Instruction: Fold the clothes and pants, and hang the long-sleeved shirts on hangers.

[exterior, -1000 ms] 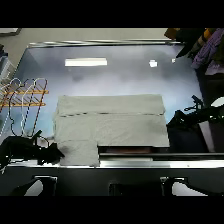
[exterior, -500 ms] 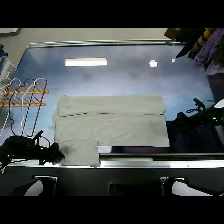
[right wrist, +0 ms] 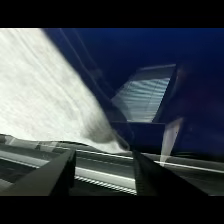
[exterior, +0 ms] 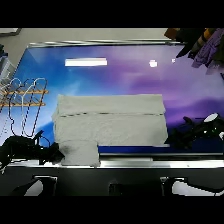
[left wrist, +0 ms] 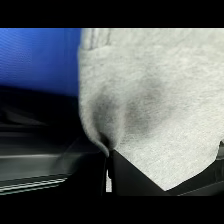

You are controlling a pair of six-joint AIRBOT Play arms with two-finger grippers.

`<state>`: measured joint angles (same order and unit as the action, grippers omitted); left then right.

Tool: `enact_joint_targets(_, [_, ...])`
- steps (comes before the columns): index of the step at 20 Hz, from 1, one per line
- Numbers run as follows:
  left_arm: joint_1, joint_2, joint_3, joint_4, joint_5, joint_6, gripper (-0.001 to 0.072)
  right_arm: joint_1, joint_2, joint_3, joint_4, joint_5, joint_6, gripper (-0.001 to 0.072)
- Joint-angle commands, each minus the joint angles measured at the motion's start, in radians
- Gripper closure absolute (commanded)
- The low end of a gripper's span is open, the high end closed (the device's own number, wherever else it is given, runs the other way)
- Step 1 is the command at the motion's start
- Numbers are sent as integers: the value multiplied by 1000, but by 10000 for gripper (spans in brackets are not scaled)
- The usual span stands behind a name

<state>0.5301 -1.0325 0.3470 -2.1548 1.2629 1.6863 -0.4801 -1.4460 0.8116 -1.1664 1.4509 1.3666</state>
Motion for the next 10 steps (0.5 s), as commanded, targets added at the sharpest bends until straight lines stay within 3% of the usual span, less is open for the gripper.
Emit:
enact_joint_targets(1, [-1,0,1,0,-2,1,690,0,-1,-58,8,-30,-25,291])
enact_joint_targets(10, [-1,0,2,0,-9,0,690,-1,68,-53,-27,-85,-32,295])
